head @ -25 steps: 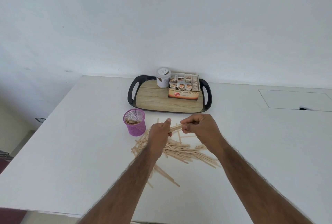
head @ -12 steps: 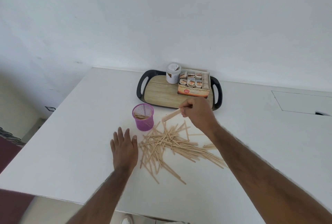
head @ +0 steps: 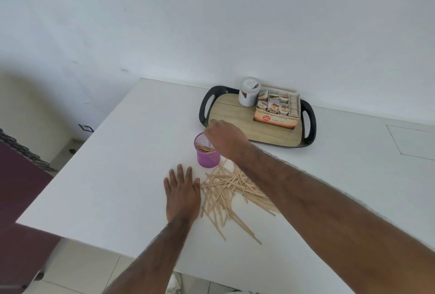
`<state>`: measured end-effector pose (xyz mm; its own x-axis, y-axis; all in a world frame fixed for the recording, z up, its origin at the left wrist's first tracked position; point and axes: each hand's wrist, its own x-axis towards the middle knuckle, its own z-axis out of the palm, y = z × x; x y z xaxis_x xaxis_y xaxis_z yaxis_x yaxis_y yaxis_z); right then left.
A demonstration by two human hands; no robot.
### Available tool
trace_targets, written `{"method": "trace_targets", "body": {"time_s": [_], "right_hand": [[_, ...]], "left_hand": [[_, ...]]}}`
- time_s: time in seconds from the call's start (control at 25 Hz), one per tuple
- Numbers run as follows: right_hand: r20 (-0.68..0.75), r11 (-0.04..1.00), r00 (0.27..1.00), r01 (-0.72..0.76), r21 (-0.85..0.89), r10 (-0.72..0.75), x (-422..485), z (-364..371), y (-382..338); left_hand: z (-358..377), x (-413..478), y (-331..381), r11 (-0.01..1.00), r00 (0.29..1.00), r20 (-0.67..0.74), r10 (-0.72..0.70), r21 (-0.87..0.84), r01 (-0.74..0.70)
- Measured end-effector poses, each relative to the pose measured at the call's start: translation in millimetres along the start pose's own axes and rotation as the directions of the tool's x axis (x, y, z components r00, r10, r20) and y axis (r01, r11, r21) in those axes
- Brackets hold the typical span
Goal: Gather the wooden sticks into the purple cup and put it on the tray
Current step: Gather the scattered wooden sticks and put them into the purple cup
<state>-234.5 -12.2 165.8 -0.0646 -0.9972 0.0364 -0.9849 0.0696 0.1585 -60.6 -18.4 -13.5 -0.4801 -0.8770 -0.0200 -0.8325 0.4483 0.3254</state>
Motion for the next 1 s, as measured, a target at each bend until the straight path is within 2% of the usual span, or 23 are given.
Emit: {"method": "trace_targets", "body": {"time_s": [0.08, 0.16, 0.24, 0.36, 0.4, 0.48, 0.56, 0.64, 0.72, 0.8, 0.88, 1.0], "right_hand": [[0.037, 1.000, 0.999, 0.029, 0.011, -0.030, 3.6, 14.6, -2.4], [0.050, 0.993, 0.997, 0.047, 0.108, -0.052, 6.1, 21.9, -0.5], [0.004, 0.970, 1.000, 0.026, 0.241, -0.027, 3.4, 21.0, 7.2], [-0.116, 0.905, 0.979, -0.105, 0.411, 0.166, -13.0, 21.8, 36.1], [-0.117, 0.881, 0.961, -0.177, 0.438, 0.251, -23.8, 27.2, 49.6], [-0.013, 0.810, 0.920, -0.339, 0.479, 0.392, -53.4, 48.3, 81.0], [0.216, 0.721, 0.849, -0.524, 0.453, 0.481, -94.6, 75.2, 107.3], [0.388, 0.681, 0.742, -0.664, 0.308, 0.547, -141.2, 101.4, 124.1], [0.431, 0.694, 0.682, -0.702, 0.161, 0.590, -177.9, 120.9, 129.1], [0.392, 0.701, 0.683, -0.702, 0.120, 0.616, -196.7, 132.9, 121.9], [0.350, 0.734, 0.726, -0.665, 0.138, 0.592, -201.0, 137.4, 106.6], [0.360, 0.790, 0.791, -0.582, 0.191, 0.495, -194.7, 131.7, 82.5]], "left_hand": [[1.0, 0.5, -0.2, 1.000, 1.000, 0.004, 0.004, -0.004, -0.004], [0.6, 0.7, -0.9, 1.000, 1.000, 0.007, 0.008, -0.003, -0.008], [0.5, 0.0, -0.6, 1.000, 1.000, 0.000, 0.014, 0.000, -0.014], [-2.1, -0.7, -0.8, 0.998, 1.000, -0.005, 0.029, -0.046, -0.029], [-3.2, -2.6, -0.5, 0.996, 0.999, -0.006, 0.052, -0.066, -0.052], [-3.4, -9.9, 3.9, 0.987, 0.992, 0.013, 0.127, -0.097, -0.126], [0.5, -21.0, 15.9, 0.973, 0.977, 0.059, 0.207, -0.112, -0.199], [7.4, -30.7, 30.7, 0.959, 0.956, 0.092, 0.278, -0.080, -0.271], [14.6, -35.3, 44.2, 0.943, 0.936, 0.118, 0.331, -0.020, -0.331], [20.7, -35.1, 54.2, 0.936, 0.930, 0.131, 0.344, 0.031, -0.351], [24.6, -32.3, 62.3, 0.944, 0.939, 0.126, 0.319, 0.048, -0.327], [28.3, -29.4, 76.9, 0.948, 0.943, 0.132, 0.307, 0.047, -0.315]]}}
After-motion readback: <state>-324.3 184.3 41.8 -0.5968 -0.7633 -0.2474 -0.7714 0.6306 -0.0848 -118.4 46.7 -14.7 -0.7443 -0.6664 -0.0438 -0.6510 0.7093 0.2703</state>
